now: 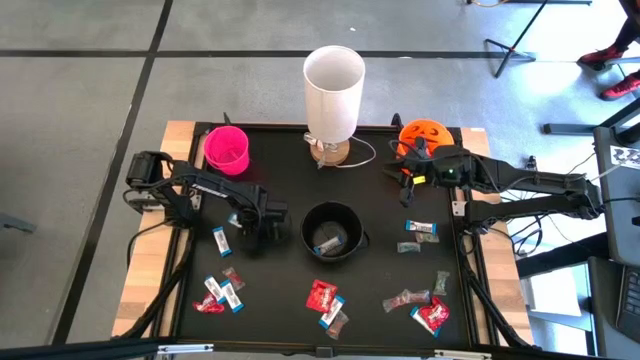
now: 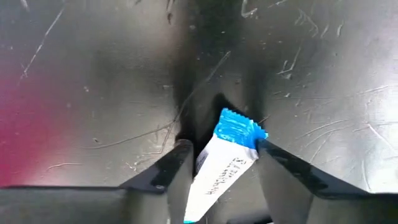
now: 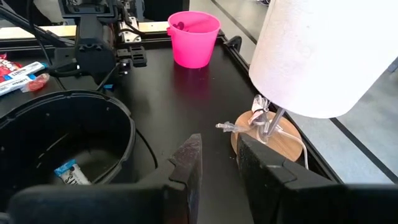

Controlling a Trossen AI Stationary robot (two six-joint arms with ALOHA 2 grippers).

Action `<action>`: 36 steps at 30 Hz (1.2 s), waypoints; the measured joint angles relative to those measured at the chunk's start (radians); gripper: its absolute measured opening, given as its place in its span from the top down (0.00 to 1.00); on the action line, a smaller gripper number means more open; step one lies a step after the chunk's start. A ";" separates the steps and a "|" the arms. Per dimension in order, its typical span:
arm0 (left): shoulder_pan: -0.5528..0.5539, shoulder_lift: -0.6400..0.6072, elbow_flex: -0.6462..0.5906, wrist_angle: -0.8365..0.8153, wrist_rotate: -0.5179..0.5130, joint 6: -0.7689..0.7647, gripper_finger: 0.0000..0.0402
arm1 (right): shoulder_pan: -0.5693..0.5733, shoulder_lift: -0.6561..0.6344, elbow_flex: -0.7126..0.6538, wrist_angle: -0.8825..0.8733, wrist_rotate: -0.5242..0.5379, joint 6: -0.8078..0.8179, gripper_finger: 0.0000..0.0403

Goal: Sort candy
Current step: Put the white chocolate into the black bucket

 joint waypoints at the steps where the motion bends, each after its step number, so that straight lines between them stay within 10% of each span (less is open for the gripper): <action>1: -0.002 0.000 0.000 0.000 0.000 0.000 0.63 | 0.000 0.000 0.000 0.000 0.000 0.000 0.75; 17: -0.009 0.005 0.185 -0.095 -0.007 -0.010 0.88 | 0.000 0.000 0.000 0.018 -0.001 0.005 0.75; 36: -0.016 0.003 0.638 -0.337 -0.273 -0.106 0.99 | 0.000 0.000 0.000 0.018 -0.002 0.007 0.75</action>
